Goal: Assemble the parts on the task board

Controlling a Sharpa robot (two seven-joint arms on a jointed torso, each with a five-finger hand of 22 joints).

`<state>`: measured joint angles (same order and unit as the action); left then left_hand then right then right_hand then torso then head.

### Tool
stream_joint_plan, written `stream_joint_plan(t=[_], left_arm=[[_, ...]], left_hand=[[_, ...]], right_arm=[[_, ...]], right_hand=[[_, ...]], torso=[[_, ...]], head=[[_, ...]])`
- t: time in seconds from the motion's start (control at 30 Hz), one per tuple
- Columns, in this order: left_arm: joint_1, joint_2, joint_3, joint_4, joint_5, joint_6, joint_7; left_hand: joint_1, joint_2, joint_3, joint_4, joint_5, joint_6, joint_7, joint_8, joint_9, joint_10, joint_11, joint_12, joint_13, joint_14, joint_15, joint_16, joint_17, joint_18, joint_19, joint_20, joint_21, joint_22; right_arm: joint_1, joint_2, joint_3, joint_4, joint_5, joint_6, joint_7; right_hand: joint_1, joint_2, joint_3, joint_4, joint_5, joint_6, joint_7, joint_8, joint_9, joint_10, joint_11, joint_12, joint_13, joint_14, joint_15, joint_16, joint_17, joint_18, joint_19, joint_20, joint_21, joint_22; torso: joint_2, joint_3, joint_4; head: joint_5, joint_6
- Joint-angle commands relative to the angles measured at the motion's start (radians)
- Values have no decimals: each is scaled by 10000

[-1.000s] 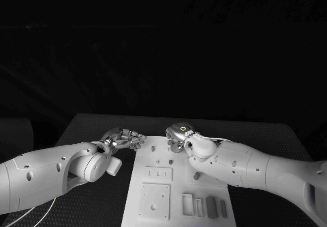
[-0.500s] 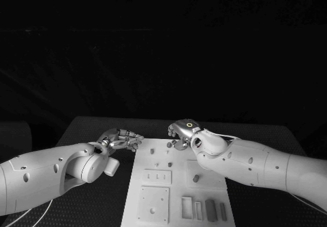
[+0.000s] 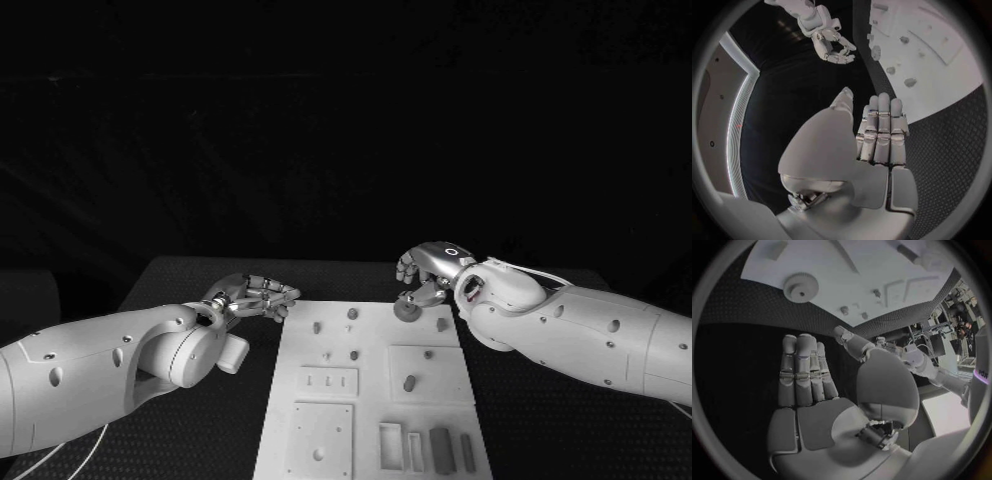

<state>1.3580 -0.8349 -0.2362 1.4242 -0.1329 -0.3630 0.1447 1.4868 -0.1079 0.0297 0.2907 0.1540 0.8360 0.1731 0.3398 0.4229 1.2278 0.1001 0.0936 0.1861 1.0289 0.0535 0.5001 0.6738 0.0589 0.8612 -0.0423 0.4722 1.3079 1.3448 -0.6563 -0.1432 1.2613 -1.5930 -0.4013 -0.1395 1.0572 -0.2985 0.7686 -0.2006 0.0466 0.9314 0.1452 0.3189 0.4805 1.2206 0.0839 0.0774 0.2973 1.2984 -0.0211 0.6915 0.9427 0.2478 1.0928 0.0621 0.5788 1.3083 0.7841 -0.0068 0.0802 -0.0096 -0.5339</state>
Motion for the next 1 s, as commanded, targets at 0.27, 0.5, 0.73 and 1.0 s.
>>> stream_joint_plan(t=[0.27, 0.5, 0.73, 1.0], left_arm=[[10, 10, 1, 5, 6, 163, 146], [5, 95, -2, -43, 10, 204, 150], [3, 136, -2, -85, 11, 215, 143], [2, 152, -3, -99, 11, 246, 138]], left_hand=[[7, 64, -76, -1, -50, 23, 7, -69, 11, -6, 28, 13, 7, 48, 29, -71, 20, 139, -84, -10, 57, 135], [7, 68, -77, -2, -50, 23, 8, -71, 12, -10, 30, 9, 8, 49, 29, -74, 23, 140, -85, -10, 57, 135], [7, 72, -78, -2, -50, 22, 10, -74, 14, -13, 32, 6, 9, 50, 29, -77, 25, 140, -85, -10, 58, 134], [7, 77, -80, -2, -50, 20, 14, -77, 15, -16, 34, 3, 10, 50, 29, -80, 28, 140, -85, -10, 59, 133]], right_arm=[[-4, 2, -7, -728, 87, 1491, 172], [-90, 388, -11, -1465, 408, 1786, 395], [-311, 711, -14, -2098, 532, 1991, 673], [-402, 880, -17, -2310, 583, 2094, 847]], right_hand=[[-636, -1, -1289, -266, 56, -1057, -25, -506, -220, -544, 223, -143, -37, -883, 175, 29, 55, 92, -674, 159, -17, 246], [-756, -5, -1834, -126, 34, -1457, 4, -591, -247, -161, 106, 226, 363, -1295, 70, 395, 141, 110, -994, 256, 143, 241], [-203, 48, -2431, 422, 14, -1679, -119, -355, -110, -1937, -466, 5882, 6066, -1842, -458, 2940, 1295, 105, -964, -33, 1928, 268], [69, 112, -2118, 631, 52, -1421, -287, -147, -54, -2471, -716, 8548, 7076, -1858, -667, 4332, 1675, 140, -1024, -262, 3443, 257]], torso=[[-41, 51, -100], [-33, 48, -48], [-24, 28, -44], [-30, 17, -53]], head=[[-6, 17], [-51, -7], [-23, -69], [-16, -91]])
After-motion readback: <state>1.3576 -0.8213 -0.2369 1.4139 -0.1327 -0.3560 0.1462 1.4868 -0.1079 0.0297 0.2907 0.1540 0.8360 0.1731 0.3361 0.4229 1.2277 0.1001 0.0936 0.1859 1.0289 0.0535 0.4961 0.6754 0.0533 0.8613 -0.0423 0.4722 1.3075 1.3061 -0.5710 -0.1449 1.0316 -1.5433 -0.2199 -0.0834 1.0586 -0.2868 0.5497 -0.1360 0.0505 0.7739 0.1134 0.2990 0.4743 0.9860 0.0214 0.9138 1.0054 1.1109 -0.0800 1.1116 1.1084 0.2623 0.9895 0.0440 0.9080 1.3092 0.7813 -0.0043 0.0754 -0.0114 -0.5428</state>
